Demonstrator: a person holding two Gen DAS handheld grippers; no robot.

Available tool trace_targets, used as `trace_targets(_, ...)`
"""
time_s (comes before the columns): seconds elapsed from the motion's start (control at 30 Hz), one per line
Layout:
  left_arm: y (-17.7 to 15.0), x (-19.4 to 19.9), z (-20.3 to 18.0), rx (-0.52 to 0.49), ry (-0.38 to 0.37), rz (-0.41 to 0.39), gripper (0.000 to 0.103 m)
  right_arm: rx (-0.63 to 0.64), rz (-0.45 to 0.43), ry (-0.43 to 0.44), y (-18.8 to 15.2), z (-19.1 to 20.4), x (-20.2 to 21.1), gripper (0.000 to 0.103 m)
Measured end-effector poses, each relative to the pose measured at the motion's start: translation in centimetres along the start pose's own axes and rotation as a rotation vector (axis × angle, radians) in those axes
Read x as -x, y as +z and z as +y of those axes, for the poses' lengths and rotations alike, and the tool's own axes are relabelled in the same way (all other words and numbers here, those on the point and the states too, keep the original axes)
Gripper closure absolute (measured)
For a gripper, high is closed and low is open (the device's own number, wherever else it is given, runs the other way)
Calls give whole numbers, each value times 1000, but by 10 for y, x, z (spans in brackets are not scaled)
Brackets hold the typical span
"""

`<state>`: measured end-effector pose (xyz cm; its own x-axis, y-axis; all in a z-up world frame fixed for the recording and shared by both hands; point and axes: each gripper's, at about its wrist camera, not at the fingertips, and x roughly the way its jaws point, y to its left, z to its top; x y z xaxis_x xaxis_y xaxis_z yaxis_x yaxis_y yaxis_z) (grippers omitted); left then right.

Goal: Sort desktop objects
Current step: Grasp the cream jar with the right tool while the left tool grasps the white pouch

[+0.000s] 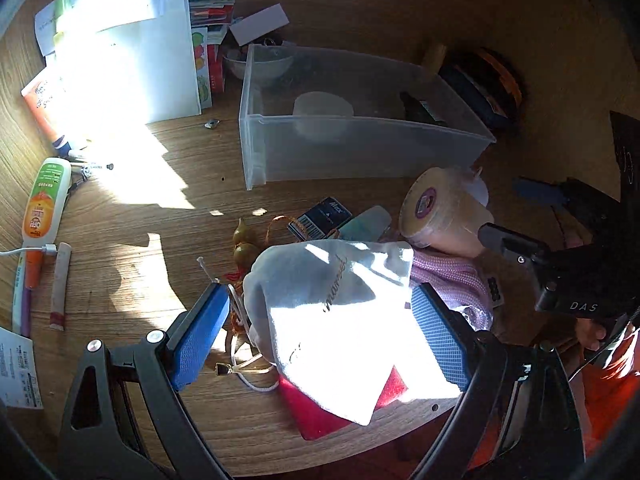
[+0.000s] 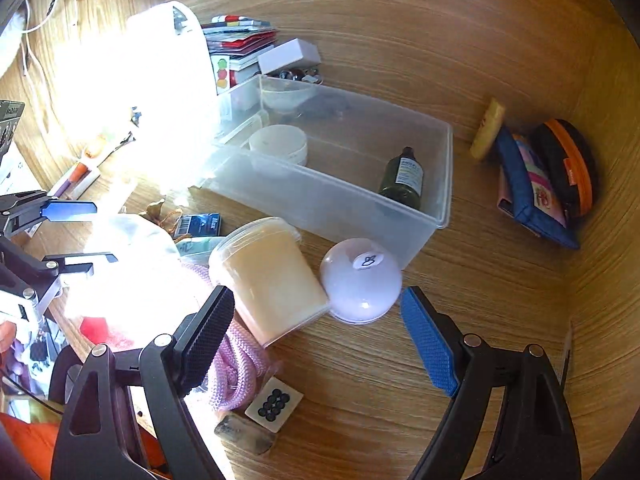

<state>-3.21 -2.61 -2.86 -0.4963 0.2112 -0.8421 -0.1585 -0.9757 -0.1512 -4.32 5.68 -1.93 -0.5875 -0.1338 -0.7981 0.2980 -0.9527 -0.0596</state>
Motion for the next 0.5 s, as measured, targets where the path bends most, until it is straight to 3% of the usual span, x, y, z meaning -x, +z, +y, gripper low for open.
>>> trace_targets(0.33, -5, -32, -4, -11, -33, 89, 8, 108, 73, 3, 8, 26, -35, 20)
trace_targets(0.5, -1, -47, 6, 38, -118, 120, 7, 170, 97, -17, 16, 33, -50, 20)
